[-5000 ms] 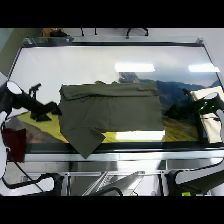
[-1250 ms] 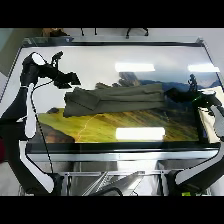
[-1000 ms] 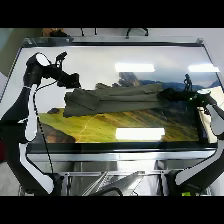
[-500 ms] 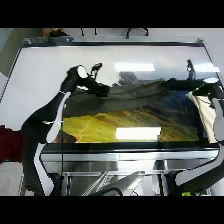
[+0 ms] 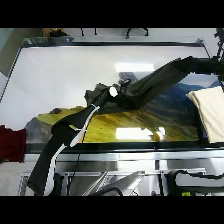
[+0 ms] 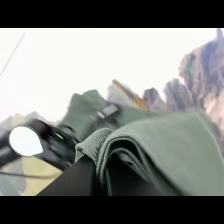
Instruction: Fold the shirts.
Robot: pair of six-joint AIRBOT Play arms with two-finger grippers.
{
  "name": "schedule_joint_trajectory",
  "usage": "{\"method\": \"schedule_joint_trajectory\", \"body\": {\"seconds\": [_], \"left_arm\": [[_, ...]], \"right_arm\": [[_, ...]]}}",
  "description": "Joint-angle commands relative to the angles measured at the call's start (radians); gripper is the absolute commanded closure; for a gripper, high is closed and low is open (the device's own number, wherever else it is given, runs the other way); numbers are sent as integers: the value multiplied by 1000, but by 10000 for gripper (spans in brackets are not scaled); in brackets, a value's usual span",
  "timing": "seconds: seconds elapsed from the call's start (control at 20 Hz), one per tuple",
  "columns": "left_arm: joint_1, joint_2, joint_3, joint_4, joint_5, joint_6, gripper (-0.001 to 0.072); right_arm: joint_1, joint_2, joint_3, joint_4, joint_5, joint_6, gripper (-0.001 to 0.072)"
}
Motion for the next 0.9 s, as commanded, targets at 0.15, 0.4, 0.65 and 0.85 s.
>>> {"method": "schedule_joint_trajectory", "body": {"seconds": [0.15,0.4,0.65,0.85], "left_arm": [[55,141,7,-113,-117,40,696],[304,484,7,-298,-335,128,696],[530,790,7,-326,-449,135,696],[615,945,6,-320,-510,162,696]], "right_arm": [[1,2,5,16,29,34,681],[129,-37,3,119,-13,33,680],[493,-167,3,111,-192,16,680],[757,-342,3,27,-398,-33,650]]}}
